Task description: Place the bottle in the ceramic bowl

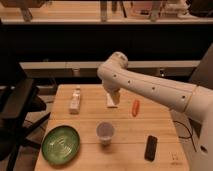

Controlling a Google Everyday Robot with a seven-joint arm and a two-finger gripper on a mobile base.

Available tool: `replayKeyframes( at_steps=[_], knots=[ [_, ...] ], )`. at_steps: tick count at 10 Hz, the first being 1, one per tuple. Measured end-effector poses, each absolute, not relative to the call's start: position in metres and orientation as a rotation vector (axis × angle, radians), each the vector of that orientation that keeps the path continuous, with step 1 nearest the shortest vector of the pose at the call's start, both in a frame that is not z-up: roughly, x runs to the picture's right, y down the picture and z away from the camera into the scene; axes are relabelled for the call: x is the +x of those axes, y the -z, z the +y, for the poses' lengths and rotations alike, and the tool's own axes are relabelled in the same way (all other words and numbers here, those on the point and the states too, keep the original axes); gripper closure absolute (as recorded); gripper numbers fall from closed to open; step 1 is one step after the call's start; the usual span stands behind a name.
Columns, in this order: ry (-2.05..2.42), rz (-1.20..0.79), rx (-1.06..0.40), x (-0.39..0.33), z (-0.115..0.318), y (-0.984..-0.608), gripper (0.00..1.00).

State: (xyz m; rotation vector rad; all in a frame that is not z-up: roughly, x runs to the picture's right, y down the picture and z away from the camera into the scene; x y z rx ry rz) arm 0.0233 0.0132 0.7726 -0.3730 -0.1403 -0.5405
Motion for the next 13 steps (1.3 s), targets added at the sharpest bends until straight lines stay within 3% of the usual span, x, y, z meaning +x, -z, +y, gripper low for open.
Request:
replayKeyframes(
  at_steps=[13],
  knots=[
    [0.602, -0.202, -0.377, 0.004, -0.003, -0.802, 0.2]
  ],
)
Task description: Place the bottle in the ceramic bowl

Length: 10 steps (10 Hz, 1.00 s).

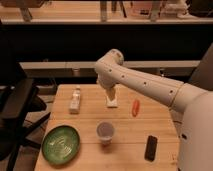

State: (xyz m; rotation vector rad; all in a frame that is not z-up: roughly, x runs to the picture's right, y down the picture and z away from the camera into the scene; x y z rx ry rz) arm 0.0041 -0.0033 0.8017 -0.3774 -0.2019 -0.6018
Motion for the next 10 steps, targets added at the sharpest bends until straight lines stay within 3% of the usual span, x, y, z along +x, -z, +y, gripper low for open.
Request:
replayKeyframes(
  at_steps=[10],
  knots=[
    [0.684, -0.225, -0.381, -0.026, -0.012, -0.82, 0.2]
  ],
)
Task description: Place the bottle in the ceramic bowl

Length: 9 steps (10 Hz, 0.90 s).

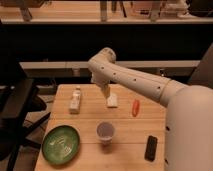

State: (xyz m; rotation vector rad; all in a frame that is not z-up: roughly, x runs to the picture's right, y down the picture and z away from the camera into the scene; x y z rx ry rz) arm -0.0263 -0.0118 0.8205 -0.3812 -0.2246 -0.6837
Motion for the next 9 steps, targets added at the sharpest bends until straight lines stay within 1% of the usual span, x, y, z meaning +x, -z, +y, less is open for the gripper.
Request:
replayKeyframes(
  at_steps=[9],
  knots=[
    [0.796, -0.266, -0.389, -0.069, -0.011, -0.841, 0.2]
  ],
)
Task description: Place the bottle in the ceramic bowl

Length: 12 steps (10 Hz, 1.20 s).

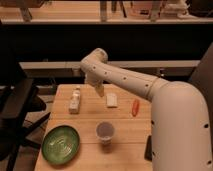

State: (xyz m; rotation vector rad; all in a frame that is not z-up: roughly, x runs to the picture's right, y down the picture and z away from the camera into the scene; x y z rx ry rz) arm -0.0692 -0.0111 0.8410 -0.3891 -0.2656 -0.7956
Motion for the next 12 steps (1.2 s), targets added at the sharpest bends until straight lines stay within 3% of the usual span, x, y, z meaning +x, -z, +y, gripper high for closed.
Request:
replayKeyframes(
  at_steps=[12],
  knots=[
    [0.911, -0.343, -0.408, -0.109, -0.009, -0.86, 0.2]
  ],
)
